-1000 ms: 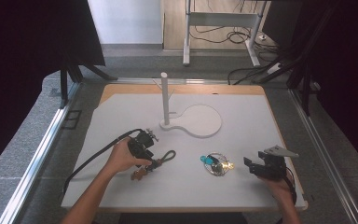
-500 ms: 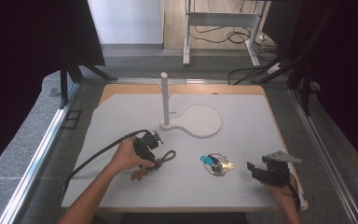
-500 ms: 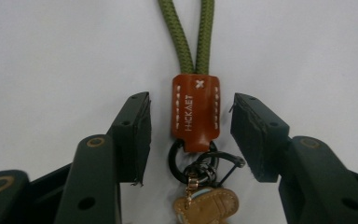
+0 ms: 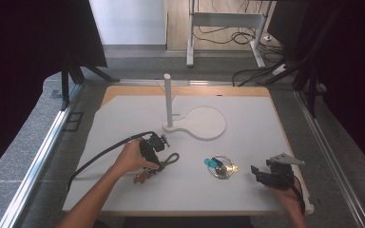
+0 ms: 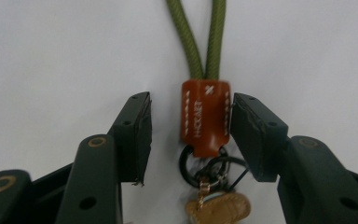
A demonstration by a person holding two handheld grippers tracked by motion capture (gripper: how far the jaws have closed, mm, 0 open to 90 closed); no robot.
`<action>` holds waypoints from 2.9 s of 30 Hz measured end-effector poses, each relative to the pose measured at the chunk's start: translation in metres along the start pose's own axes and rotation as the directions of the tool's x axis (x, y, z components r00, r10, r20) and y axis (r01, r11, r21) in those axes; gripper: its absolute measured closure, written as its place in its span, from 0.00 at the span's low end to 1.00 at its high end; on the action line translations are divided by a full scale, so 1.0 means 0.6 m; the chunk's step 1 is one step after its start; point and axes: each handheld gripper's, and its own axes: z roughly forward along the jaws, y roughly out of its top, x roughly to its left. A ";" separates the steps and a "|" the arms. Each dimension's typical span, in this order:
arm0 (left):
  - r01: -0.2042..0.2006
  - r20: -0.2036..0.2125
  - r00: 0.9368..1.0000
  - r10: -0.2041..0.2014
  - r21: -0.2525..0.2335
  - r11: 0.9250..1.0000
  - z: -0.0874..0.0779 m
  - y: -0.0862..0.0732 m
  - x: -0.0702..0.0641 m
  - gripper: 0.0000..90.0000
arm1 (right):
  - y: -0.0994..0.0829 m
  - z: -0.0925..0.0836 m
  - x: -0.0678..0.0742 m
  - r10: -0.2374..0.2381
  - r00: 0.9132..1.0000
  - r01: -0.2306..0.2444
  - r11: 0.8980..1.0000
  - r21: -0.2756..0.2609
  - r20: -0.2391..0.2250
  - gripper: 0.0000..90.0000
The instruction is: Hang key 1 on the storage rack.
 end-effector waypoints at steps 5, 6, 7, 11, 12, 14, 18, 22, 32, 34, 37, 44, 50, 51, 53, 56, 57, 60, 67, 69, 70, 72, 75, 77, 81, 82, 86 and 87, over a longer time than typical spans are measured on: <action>-0.045 -0.024 0.999 0.046 0.035 0.998 0.005 0.015 -0.015 0.56 | 0.000 0.002 0.002 -0.007 1.000 0.007 1.000 0.005 -0.002 0.34; -0.045 -0.027 0.999 0.046 0.037 0.998 0.007 0.017 -0.017 0.57 | 0.000 0.002 0.002 -0.008 1.000 0.008 1.000 0.006 -0.002 0.34; -0.055 -0.040 0.998 0.057 0.039 0.998 0.007 0.017 -0.018 0.59 | 0.000 0.002 0.002 -0.009 1.000 0.009 1.000 0.007 -0.002 0.34; -0.074 -0.069 0.995 0.078 0.051 0.996 0.008 0.018 -0.023 0.65 | 0.000 0.002 0.002 -0.008 1.000 0.008 1.000 0.008 -0.001 0.34; -0.075 -0.073 0.994 0.078 0.054 0.996 0.009 0.019 -0.024 0.65 | -0.001 0.002 0.002 -0.009 1.000 0.009 1.000 0.011 -0.001 0.34; -0.084 -0.080 0.993 0.089 0.061 0.995 0.009 0.019 -0.026 0.65 | 0.000 0.003 0.002 -0.010 1.000 0.010 1.000 0.012 0.000 0.34; -0.093 -0.093 0.991 0.098 0.053 0.994 0.009 0.017 -0.031 0.66 | 0.000 0.003 0.004 -0.016 1.000 0.016 1.000 0.010 0.003 0.34; -0.102 -0.103 0.989 0.107 0.050 0.993 0.009 0.015 -0.034 0.68 | -0.001 0.004 0.004 -0.020 1.000 0.020 1.000 0.018 0.006 0.34; -0.092 -0.089 0.991 0.095 0.042 0.995 0.008 0.014 -0.033 0.74 | -0.001 0.007 0.006 -0.025 1.000 0.024 0.999 0.029 0.015 0.34; -0.085 -0.077 0.993 0.087 0.029 0.996 0.007 0.011 -0.030 0.75 | -0.002 0.007 0.006 -0.026 1.000 0.026 0.999 0.032 0.017 0.34; -0.071 -0.065 0.995 0.072 0.006 0.997 0.002 0.004 -0.021 0.75 | -0.002 0.007 0.004 -0.022 1.000 0.021 0.999 0.031 0.017 0.34; -0.050 -0.022 0.999 0.048 -0.097 0.994 -0.035 -0.017 -0.010 0.75 | -0.002 0.004 0.001 -0.015 1.000 0.015 1.000 0.025 0.022 0.34; -0.032 0.013 0.999 0.035 -0.198 0.980 -0.077 -0.040 0.000 0.75 | -0.002 0.004 0.002 -0.018 1.000 0.018 1.000 0.023 0.020 0.34; -0.029 0.021 0.999 0.035 -0.214 0.976 -0.085 -0.044 0.001 0.75 | -0.002 0.004 0.002 -0.017 1.000 0.016 1.000 0.023 0.021 0.34; -0.030 0.028 0.999 0.038 -0.236 0.971 -0.101 -0.051 0.007 0.75 | -0.002 0.003 0.001 -0.012 1.000 0.012 1.000 0.023 0.022 0.34; -0.009 0.047 0.999 0.023 -0.284 0.959 -0.122 -0.061 0.013 0.75 | -0.002 0.002 -0.001 -0.012 1.000 0.012 1.000 0.019 0.024 0.34; -0.004 0.052 0.998 0.021 -0.298 0.955 -0.128 -0.065 0.015 0.75 | -0.002 0.002 -0.001 -0.011 1.000 0.011 1.000 0.019 0.025 0.34; -0.005 0.058 0.998 0.025 -0.326 0.945 -0.144 -0.073 0.022 0.75 | -0.002 0.001 -0.001 -0.008 1.000 0.007 1.000 0.019 0.025 0.34; 0.013 0.069 0.998 0.013 -0.376 0.926 -0.168 -0.083 0.030 0.75 | -0.003 0.001 -0.002 -0.007 1.000 0.006 1.000 0.018 0.026 0.34; 0.011 0.076 0.997 0.019 -0.383 0.924 -0.171 -0.085 0.033 0.75 | -0.003 0.001 -0.002 -0.007 1.000 0.007 1.000 0.018 0.026 0.34; 0.017 0.079 0.997 0.014 -0.387 0.922 -0.171 -0.085 0.033 0.75 | -0.003 0.001 -0.003 -0.005 1.000 0.005 1.000 0.018 0.026 0.34; 0.011 0.078 0.997 0.021 -0.390 0.921 -0.173 -0.086 0.037 0.75 | -0.003 0.001 -0.003 -0.003 1.000 0.003 1.000 0.018 0.027 0.34; 0.020 0.083 0.996 0.014 -0.396 0.918 -0.176 -0.087 0.039 0.75 | -0.003 0.001 -0.004 -0.004 1.000 0.004 1.000 0.015 0.028 0.34; 0.022 0.085 0.996 0.013 -0.400 0.916 -0.180 -0.088 0.042 0.75 | -0.003 0.001 -0.004 -0.003 1.000 0.002 1.000 0.015 0.028 0.34; 0.019 0.082 0.997 0.015 -0.403 0.915 -0.190 -0.089 0.048 0.75 | -0.003 0.001 -0.003 -0.001 1.000 0.001 1.000 0.018 0.028 0.34; 0.022 0.081 0.997 0.012 -0.405 0.914 -0.193 -0.089 0.049 0.75 | -0.003 0.001 -0.003 -0.001 1.000 0.001 1.000 0.019 0.027 0.34; 0.024 0.082 0.997 0.012 -0.422 0.906 -0.205 -0.087 0.056 0.75 | -0.003 0.001 -0.003 -0.002 1.000 0.001 1.000 0.020 0.028 0.34; 0.026 0.083 0.997 0.011 -0.427 0.904 -0.207 -0.087 0.059 0.75 | -0.003 0.001 -0.003 -0.002 1.000 0.001 1.000 0.019 0.028 0.34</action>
